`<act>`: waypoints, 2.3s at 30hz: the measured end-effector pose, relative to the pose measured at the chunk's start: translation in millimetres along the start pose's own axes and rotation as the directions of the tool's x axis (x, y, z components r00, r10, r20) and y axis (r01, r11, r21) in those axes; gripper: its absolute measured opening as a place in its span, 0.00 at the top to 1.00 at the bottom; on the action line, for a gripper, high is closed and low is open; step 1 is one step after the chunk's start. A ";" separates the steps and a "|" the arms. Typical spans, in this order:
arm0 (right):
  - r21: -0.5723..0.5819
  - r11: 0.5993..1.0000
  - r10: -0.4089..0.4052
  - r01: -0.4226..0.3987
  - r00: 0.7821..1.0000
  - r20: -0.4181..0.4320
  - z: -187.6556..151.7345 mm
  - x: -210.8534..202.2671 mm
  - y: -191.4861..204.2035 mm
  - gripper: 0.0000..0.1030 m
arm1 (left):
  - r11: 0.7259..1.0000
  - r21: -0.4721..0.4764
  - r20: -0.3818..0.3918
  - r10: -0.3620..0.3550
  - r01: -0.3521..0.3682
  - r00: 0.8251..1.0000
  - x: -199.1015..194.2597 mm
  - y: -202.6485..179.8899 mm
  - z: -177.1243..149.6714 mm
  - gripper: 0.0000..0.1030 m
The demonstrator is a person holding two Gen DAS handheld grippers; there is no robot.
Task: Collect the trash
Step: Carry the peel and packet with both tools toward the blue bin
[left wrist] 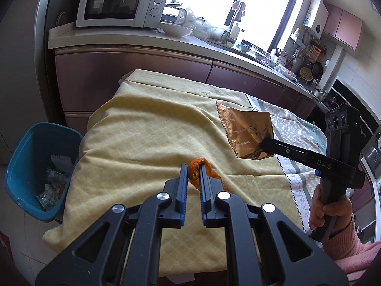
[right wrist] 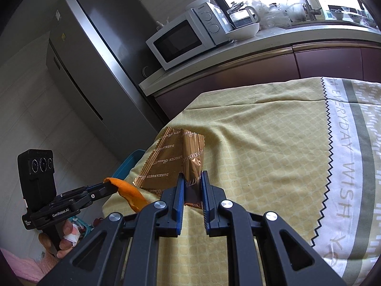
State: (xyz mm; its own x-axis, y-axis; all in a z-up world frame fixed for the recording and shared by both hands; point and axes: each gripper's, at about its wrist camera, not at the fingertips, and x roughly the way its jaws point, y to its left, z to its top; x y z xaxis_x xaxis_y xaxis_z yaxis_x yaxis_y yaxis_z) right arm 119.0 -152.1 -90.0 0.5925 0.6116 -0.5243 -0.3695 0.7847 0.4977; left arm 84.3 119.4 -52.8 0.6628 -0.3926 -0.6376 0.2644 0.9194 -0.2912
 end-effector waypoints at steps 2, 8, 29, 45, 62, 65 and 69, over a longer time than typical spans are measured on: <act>-0.001 1.000 0.005 -0.005 1.000 -0.004 -0.3 3.2 3.7 0.88 | 1.000 -0.005 0.004 0.005 -0.005 1.000 -3.9 3.4 -2.5 0.91; -0.013 1.000 0.018 -0.018 1.000 -0.016 -0.4 11.3 12.7 0.88 | 1.000 -0.021 0.015 0.020 -0.020 1.000 -12.5 11.5 -5.6 0.91; -0.047 0.996 0.070 -0.072 0.997 -0.040 0.5 32.7 42.7 0.88 | 0.995 -0.082 0.058 0.070 -0.065 0.996 -42.0 40.9 -10.3 0.91; -0.067 0.992 0.099 -0.103 0.993 -0.062 2.0 46.5 61.3 0.88 | 0.989 -0.116 0.074 0.097 -0.088 0.992 -51.4 58.6 -10.7 0.91; -0.091 0.987 0.123 -0.130 0.989 -0.083 5.2 59.9 71.5 0.88 | 0.984 -0.141 0.085 0.124 -0.111 0.989 -59.8 67.5 -9.5 0.91; -0.093 0.987 0.125 -0.133 0.988 -0.086 5.3 61.8 73.3 0.88 | 0.983 -0.143 0.087 0.127 -0.114 0.988 -61.1 68.7 -9.7 0.91; -0.097 0.985 0.131 -0.140 0.987 -0.090 6.5 62.7 75.7 0.88 | 0.982 -0.148 0.087 0.134 -0.120 0.987 -61.5 71.4 -9.6 0.91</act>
State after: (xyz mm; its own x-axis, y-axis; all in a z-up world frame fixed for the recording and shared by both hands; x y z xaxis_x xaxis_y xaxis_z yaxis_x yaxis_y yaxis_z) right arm 132.7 -55.0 -80.7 0.4725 0.7157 -0.5143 -0.5163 0.6977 0.4967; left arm 55.8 209.0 -41.3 0.7504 -0.2623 -0.6067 0.0759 0.9460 -0.3151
